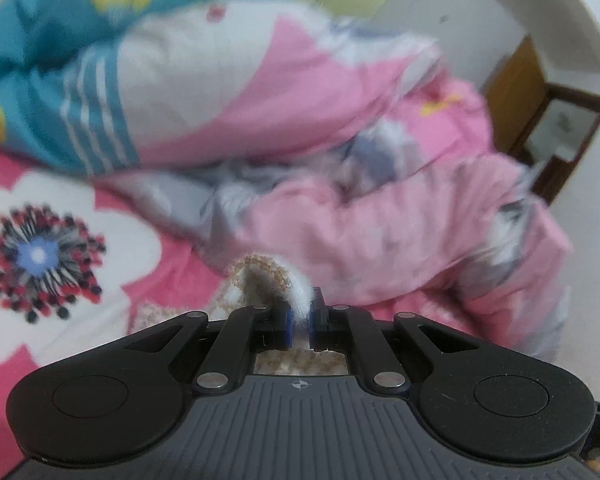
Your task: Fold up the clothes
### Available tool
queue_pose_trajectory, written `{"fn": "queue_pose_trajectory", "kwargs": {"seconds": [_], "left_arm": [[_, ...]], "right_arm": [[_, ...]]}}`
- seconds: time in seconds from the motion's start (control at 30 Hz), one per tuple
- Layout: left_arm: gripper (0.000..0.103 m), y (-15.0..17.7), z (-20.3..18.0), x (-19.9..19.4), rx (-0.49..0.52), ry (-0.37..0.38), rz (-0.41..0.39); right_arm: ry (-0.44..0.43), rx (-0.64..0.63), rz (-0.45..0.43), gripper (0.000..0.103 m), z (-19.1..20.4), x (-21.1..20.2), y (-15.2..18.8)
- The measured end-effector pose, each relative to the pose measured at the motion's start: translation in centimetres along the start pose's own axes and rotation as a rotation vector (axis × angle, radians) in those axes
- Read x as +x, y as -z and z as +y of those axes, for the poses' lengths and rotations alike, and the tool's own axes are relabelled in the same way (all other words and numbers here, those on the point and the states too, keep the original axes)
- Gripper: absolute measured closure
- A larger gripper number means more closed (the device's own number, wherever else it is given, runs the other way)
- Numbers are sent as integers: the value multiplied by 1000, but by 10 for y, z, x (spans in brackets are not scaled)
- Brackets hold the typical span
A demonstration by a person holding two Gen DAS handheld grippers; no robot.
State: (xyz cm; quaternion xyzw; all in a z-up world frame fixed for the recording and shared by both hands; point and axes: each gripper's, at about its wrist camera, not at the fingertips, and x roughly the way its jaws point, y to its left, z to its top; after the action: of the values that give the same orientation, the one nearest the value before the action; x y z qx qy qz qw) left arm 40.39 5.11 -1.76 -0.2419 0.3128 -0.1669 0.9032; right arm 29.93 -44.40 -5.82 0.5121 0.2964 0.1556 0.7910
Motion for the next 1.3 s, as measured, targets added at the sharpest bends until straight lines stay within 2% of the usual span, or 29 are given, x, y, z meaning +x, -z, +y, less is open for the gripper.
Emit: {"fn": "queue_pose_trajectory", "kwargs": {"seconds": [0.13,0.2,0.23,0.27,0.3,0.33,0.4,0.43,0.53,0.63,0.7,0.8,0.93,1.03,1.13,1.23,1.3], "left_arm": [[89,6,21,33,-94,-18,92],[86,8,31,40,-144,-14,129],[83,7,33,38,-172,-2,127],[72,4,34,32,-195,9,112],[59,-1,34,22,-206,5,78],[53,-5,33,11,-205,-5,36],[46,-16,31,-12,-204,-3,-37],[46,-20,32,-26,-204,-3,-57],[46,-28,32,-66,-188,-15,-100],[42,-19,26,-106,-114,-26,-95],[40,0,24,-133,-82,-20,-66],[37,41,30,-173,-92,37,-4],[36,96,42,-202,-152,45,37],[35,124,57,-189,-231,40,70],[35,138,72,-160,-334,16,112],[35,141,86,-141,-413,27,72],[37,139,92,-131,-442,42,32]], "right_arm": [[44,239,82,93,-57,30,-14],[28,278,89,91,-62,32,-14],[31,272,89,86,-60,31,-13],[43,245,86,80,-52,29,-14],[62,213,80,65,-43,27,-14],[93,172,65,53,-32,23,-16],[170,76,20,46,-6,14,-23],[209,29,-3,42,7,10,-26],[301,-51,-62,41,35,-4,-32],[265,-95,-77,41,63,-29,-16],[224,-154,-59,40,83,-47,11],[162,-199,22,34,98,-76,65],[150,-125,115,32,76,-112,136],[142,-13,162,32,42,-114,171],[166,125,163,31,10,-101,188],[190,159,102,32,-5,-86,185],[202,181,42,40,-14,-79,178]]}}
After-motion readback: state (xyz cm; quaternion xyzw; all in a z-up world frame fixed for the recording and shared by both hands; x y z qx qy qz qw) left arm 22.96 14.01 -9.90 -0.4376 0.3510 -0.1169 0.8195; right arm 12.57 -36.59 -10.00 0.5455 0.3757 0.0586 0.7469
